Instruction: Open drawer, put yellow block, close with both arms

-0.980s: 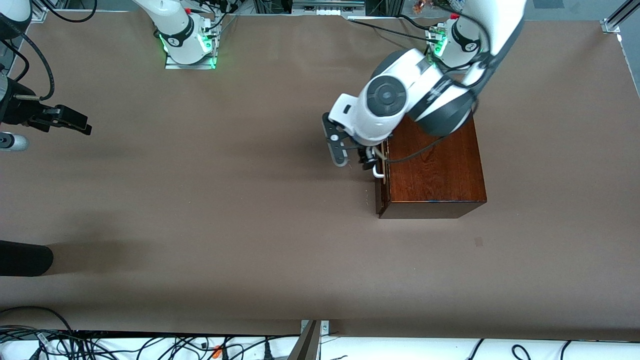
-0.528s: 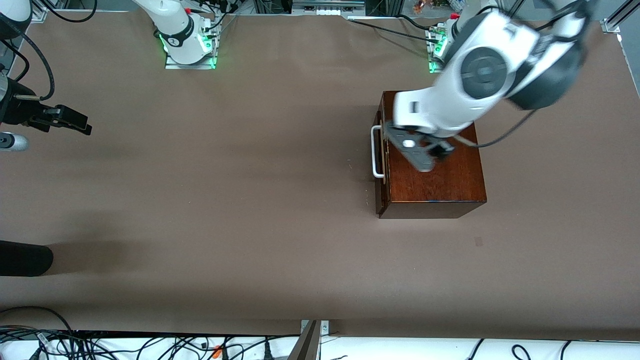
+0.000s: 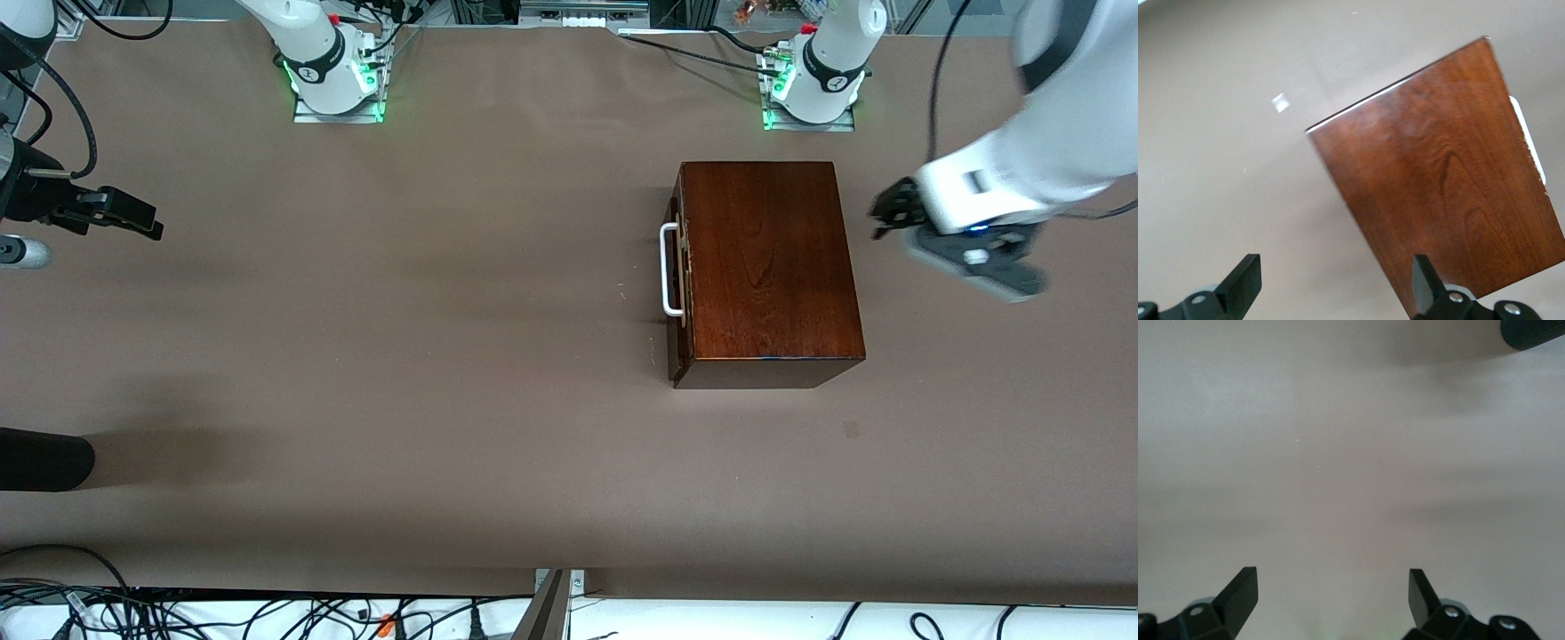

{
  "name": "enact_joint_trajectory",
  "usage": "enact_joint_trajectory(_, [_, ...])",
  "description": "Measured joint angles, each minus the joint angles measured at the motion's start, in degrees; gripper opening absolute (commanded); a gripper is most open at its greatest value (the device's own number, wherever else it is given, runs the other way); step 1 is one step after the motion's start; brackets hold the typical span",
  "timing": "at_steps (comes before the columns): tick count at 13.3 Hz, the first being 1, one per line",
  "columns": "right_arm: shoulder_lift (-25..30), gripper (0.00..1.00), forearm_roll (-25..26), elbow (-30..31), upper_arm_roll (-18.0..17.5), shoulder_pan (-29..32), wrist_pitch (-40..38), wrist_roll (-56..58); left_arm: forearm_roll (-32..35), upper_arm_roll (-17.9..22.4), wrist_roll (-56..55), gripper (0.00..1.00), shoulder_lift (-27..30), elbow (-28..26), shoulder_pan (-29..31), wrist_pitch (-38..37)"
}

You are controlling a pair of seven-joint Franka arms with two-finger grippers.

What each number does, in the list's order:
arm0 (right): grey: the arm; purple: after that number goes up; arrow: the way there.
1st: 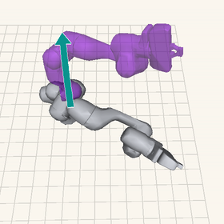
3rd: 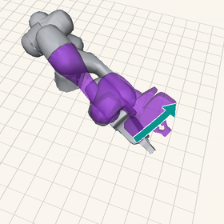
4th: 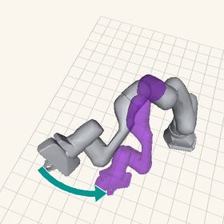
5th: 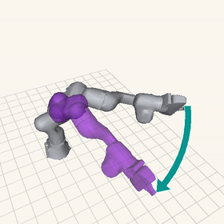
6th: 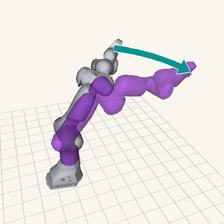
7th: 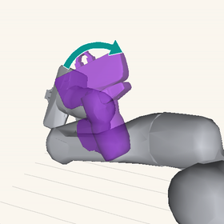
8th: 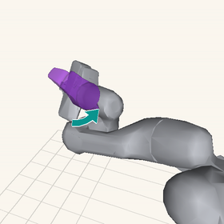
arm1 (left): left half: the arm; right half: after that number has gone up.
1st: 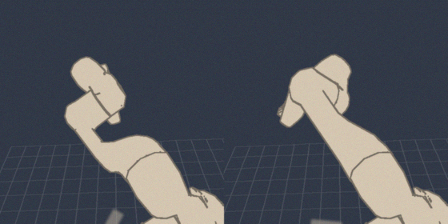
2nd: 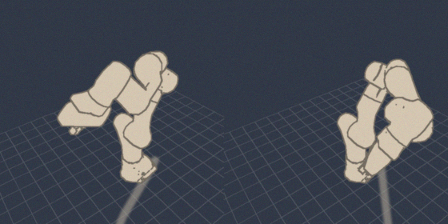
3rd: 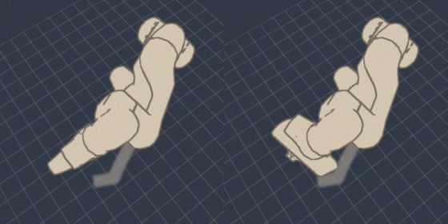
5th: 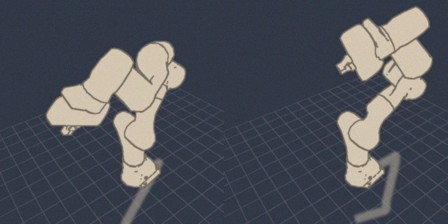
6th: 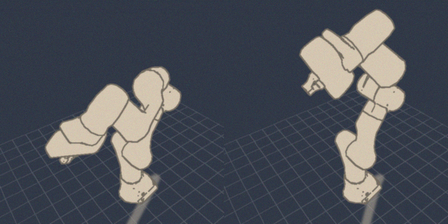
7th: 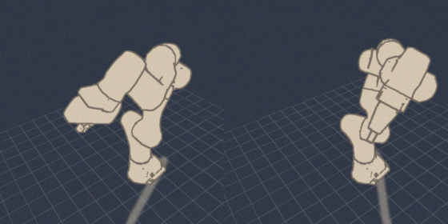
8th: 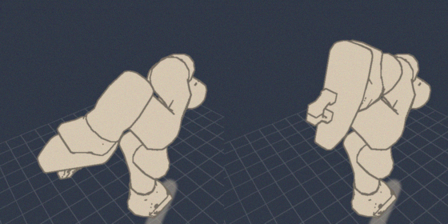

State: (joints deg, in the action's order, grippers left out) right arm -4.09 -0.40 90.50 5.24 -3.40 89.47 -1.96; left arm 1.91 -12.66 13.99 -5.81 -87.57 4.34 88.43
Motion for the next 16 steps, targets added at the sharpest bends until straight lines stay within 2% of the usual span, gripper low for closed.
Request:
enact_joint_trajectory(2, [0.00, 1.00, 0.00, 0.00, 0.00, 0.00, 0.00, 0.00, -0.97, 6.72, -5.01, 1.00, 3.66, -3.77, -3.07, 2.90])
enact_joint_trajectory(4, [0.00, 1.00, 0.00, 0.00, 0.00, 0.00, 0.00, 0.00, -1.06, 9.64, -12.49, 1.00, 6.57, -6.77, -4.12, 6.22])
enact_joint_trajectory(7, [0.00, 1.00, 0.00, 0.00, 0.00, 0.00, 0.00, 0.00, -1.06, 10.38, -17.17, 1.00, 8.31, -8.47, -4.34, 7.24])
enact_joint_trajectory(16, [0.00, 1.00, 0.00, 0.00, 0.00, 0.00, 0.01, 0.00, -1.06, 11.44, -17.83, 1.00, 8.31, -9.61, -4.37, 5.40])
